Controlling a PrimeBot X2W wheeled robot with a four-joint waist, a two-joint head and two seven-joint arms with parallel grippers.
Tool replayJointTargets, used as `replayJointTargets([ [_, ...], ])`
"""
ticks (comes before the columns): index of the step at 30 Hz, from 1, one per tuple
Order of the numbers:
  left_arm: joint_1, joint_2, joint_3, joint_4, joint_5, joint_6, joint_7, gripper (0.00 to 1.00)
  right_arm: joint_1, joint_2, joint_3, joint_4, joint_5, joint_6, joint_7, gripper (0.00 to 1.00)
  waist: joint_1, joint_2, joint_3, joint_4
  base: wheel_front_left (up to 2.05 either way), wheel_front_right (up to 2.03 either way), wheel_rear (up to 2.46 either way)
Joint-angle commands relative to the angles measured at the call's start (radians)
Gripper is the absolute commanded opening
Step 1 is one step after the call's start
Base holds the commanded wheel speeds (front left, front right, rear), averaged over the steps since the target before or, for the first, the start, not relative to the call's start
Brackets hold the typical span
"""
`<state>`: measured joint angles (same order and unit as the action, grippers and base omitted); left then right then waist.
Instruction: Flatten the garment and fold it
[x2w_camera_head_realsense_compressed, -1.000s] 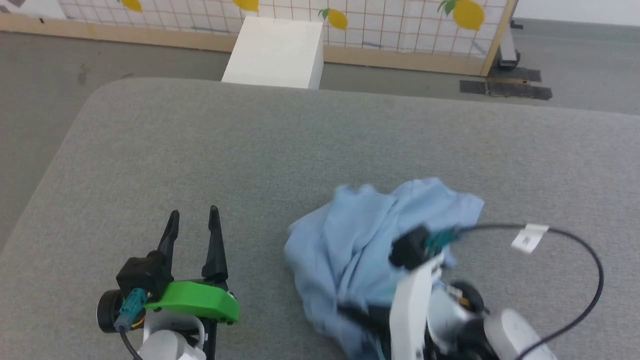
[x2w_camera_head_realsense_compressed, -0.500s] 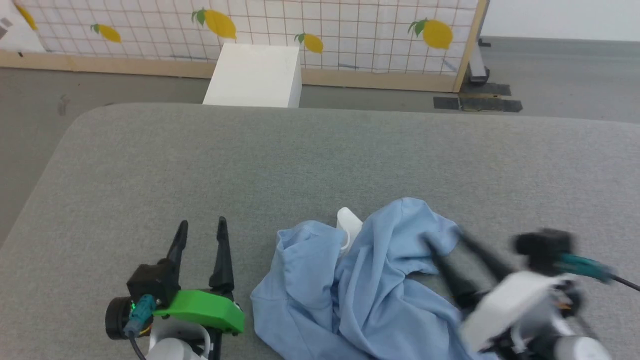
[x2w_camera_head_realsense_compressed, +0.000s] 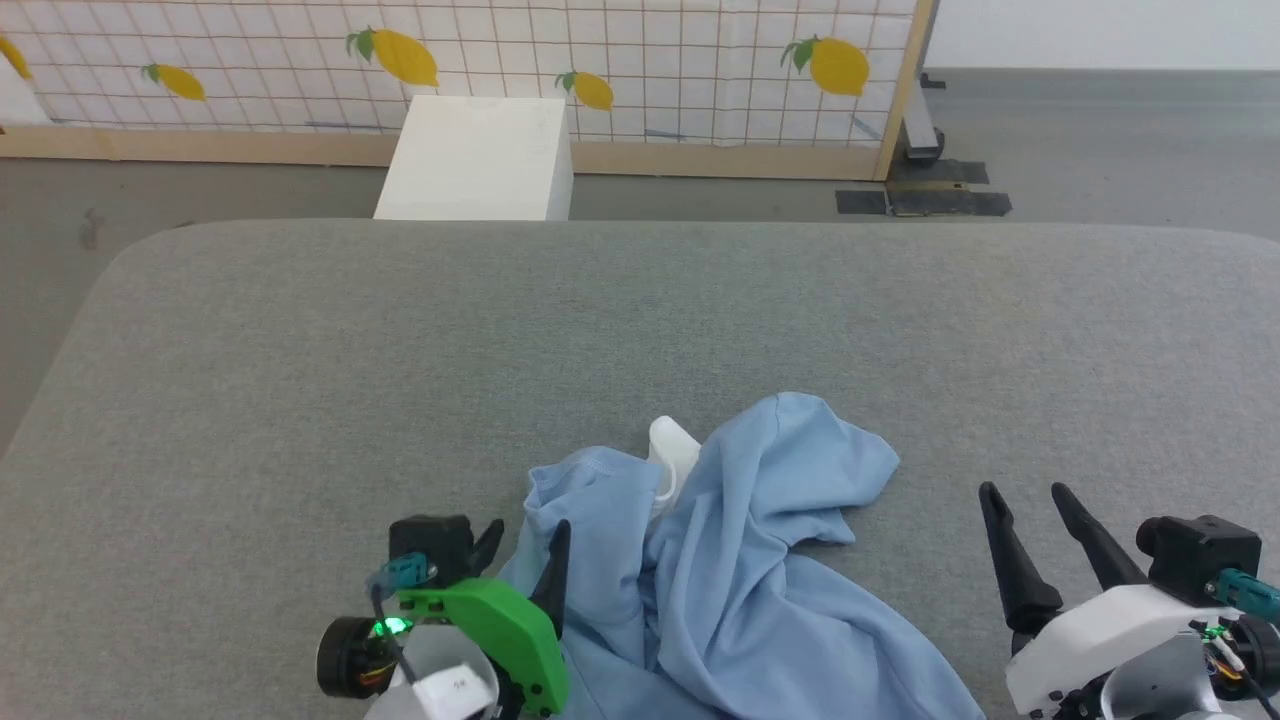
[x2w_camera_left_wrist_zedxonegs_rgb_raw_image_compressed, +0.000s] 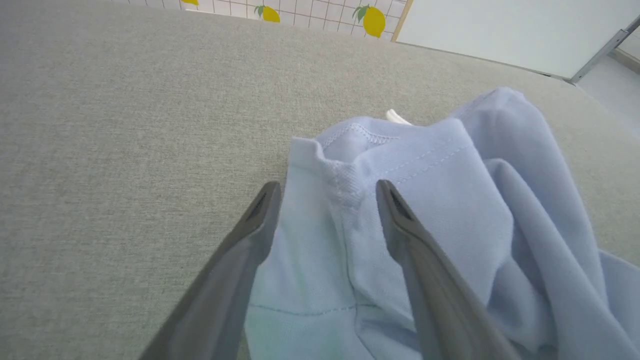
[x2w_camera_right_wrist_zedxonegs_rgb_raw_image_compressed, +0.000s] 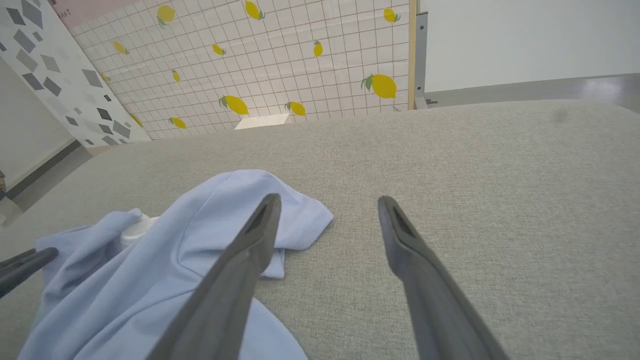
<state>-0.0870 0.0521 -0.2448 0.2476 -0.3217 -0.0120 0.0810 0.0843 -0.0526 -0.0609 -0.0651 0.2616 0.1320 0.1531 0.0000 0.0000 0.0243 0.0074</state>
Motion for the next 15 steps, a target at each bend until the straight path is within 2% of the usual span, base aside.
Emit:
replayJointTargets([
  [1, -0.024, 0.001, -0.006, -0.006, -0.010, -0.002, 0.027, 1.00, -0.006, 0.002, 0.006, 0.005, 0.013, -0.001, -0.009, 1.00, 0.0000, 0.0000, 0.007, -0.009, 0.00, 0.00, 0.00],
  [7, -0.048, 0.005, -0.027, -0.018, -0.037, -0.010, 0.160, 1.00, -0.029, 0.002, 0.014, 0.014, 0.032, -0.001, -0.020, 1.00, 0.0000, 0.0000, 0.027, -0.020, 0.00, 0.00, 0.00],
  [8, -0.055, 0.009, -0.034, -0.020, -0.036, -0.014, 0.177, 0.22, -0.030, 0.002, 0.015, 0.017, 0.032, -0.001, -0.022, 1.00, 0.0000, 0.0000, 0.030, -0.021, 0.00, 0.00, 0.00],
  [9, -0.059, 0.011, -0.039, -0.022, -0.036, -0.019, 0.186, 0.00, -0.032, 0.002, 0.016, 0.019, 0.032, -0.001, -0.022, 1.00, 0.0000, 0.0000, 0.032, -0.020, 0.00, 0.00, 0.00],
  [11, -0.074, 0.014, -0.046, -0.034, -0.035, -0.031, 0.179, 0.00, -0.035, 0.002, 0.016, 0.024, 0.035, -0.001, -0.026, 1.00, 0.0000, 0.0000, 0.038, -0.017, 0.00, 0.00, 0.00],
  [15, -0.106, 0.013, -0.007, -0.070, -0.026, -0.007, 0.057, 0.00, -0.039, 0.002, 0.011, 0.029, 0.039, -0.001, -0.033, 1.00, 0.0000, 0.0000, 0.046, 0.003, 0.00, 0.00, 0.00],
])
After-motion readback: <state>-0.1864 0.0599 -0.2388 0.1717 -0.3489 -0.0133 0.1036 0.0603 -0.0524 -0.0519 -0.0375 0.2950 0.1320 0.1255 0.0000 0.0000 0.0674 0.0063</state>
